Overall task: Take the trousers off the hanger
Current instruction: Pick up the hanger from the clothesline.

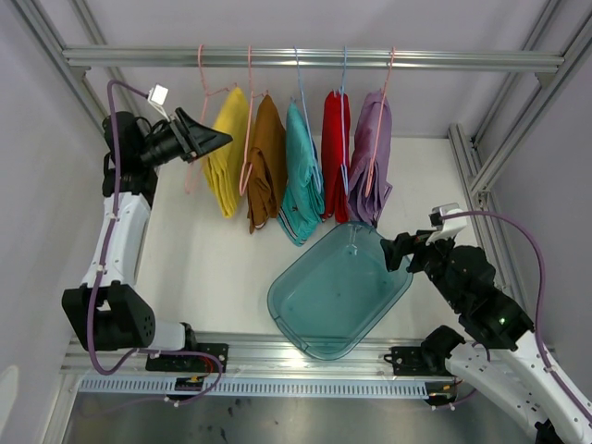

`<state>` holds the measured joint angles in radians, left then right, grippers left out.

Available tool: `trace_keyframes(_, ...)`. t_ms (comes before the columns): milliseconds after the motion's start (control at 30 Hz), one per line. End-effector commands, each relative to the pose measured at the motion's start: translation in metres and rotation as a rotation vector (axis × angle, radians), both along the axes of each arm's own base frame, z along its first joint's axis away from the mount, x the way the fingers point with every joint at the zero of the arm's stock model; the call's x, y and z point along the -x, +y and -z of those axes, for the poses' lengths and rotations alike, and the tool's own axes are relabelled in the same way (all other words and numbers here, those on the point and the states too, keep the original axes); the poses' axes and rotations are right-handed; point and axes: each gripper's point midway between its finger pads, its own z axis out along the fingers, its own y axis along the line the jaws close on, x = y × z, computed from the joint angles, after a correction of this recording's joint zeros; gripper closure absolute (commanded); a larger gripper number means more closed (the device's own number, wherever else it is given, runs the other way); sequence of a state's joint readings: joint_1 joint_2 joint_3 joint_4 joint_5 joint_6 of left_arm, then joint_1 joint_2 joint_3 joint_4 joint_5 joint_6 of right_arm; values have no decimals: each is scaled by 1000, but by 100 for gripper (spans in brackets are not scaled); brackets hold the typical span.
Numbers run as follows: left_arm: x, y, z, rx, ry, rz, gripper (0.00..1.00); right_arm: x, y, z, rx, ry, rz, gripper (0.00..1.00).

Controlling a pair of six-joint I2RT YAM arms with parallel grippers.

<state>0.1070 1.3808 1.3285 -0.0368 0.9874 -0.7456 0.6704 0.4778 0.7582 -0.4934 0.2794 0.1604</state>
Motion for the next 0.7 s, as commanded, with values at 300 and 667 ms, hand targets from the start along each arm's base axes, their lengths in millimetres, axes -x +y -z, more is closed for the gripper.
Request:
trace_keyframes(300, -3, 0, -22, 11, -46, 38, 70, -5, 7, 1, 18, -5, -21, 1)
trace_keyframes(667, 10, 0, -32, 89, -100, 67, 99, -6, 11, 6, 37, 15, -39, 0)
